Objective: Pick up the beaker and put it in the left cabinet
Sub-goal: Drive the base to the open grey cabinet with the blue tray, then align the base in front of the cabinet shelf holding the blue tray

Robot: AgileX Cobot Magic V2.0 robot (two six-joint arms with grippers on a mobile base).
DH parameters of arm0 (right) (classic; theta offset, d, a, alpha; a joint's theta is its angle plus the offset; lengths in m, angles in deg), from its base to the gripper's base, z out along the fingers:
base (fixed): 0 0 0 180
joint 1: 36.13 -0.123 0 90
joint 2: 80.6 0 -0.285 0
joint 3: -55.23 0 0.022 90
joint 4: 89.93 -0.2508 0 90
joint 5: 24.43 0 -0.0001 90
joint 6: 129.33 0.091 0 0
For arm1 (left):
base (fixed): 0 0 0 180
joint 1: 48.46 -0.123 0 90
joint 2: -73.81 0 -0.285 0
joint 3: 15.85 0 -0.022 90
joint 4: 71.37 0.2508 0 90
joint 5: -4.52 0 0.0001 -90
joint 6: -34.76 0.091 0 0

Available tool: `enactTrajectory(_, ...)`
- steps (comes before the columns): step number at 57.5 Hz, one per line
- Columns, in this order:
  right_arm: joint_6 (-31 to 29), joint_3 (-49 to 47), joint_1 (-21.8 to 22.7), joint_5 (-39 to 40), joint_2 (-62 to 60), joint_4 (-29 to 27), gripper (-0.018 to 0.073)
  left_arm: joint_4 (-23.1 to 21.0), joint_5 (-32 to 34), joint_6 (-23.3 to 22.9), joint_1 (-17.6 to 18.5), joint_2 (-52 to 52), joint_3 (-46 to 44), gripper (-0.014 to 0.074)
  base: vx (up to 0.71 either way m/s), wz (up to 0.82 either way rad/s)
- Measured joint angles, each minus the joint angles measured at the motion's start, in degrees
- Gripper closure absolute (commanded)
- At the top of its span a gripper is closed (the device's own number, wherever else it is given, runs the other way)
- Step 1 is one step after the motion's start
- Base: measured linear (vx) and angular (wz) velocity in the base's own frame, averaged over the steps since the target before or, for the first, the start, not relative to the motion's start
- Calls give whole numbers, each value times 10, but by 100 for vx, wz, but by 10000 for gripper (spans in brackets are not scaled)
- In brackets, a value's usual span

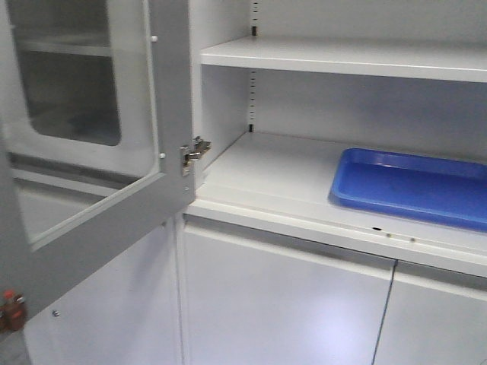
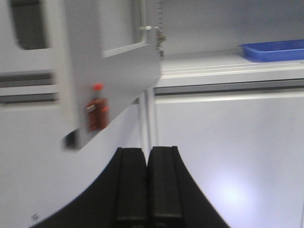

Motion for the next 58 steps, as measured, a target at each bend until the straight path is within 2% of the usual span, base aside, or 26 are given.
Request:
enactTrajectory(30, 0, 0, 0, 0, 0, 0, 564, 0, 0, 0, 0, 0, 0, 595, 26, -56)
enactTrajectory(58, 0, 0, 0, 0, 0, 0, 564, 0, 0, 0, 0, 0, 0, 595, 23, -21)
